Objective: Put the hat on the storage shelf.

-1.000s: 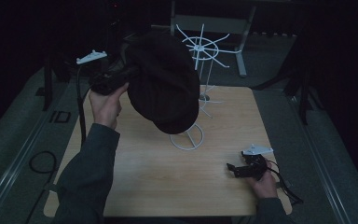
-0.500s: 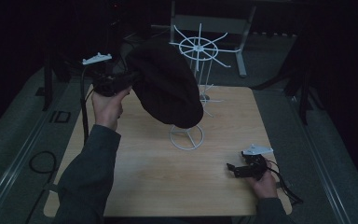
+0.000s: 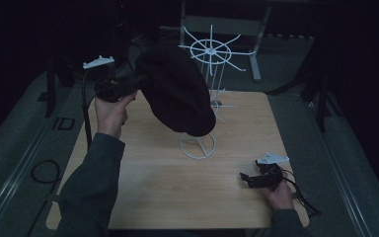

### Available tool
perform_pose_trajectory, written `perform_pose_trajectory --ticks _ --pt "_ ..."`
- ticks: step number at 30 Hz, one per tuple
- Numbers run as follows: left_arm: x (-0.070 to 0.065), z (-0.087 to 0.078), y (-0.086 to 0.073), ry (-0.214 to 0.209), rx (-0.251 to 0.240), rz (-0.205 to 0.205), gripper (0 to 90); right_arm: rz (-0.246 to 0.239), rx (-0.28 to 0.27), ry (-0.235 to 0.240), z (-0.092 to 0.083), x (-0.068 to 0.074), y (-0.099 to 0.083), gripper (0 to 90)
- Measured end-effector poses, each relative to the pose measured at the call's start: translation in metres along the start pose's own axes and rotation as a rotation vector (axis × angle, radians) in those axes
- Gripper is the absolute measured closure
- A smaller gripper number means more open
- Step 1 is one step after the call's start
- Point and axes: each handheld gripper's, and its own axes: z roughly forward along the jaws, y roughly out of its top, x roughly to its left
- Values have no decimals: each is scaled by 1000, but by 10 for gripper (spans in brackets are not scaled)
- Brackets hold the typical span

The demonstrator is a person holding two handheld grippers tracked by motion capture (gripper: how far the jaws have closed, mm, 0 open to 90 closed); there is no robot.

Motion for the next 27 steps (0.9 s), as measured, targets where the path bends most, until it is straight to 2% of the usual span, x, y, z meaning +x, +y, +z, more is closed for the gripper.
perform_pose_trajectory --ticks 14,25,27 --pt "-6 -8 -2 17 20 68 406 0 0 0 0 0 0 118" --pt "-10 -18 -3 5 25 101 403 1 1 1 0 0 0 118" --pt "-9 -19 -4 -3 23 97 403 1 1 1 0 0 0 118"
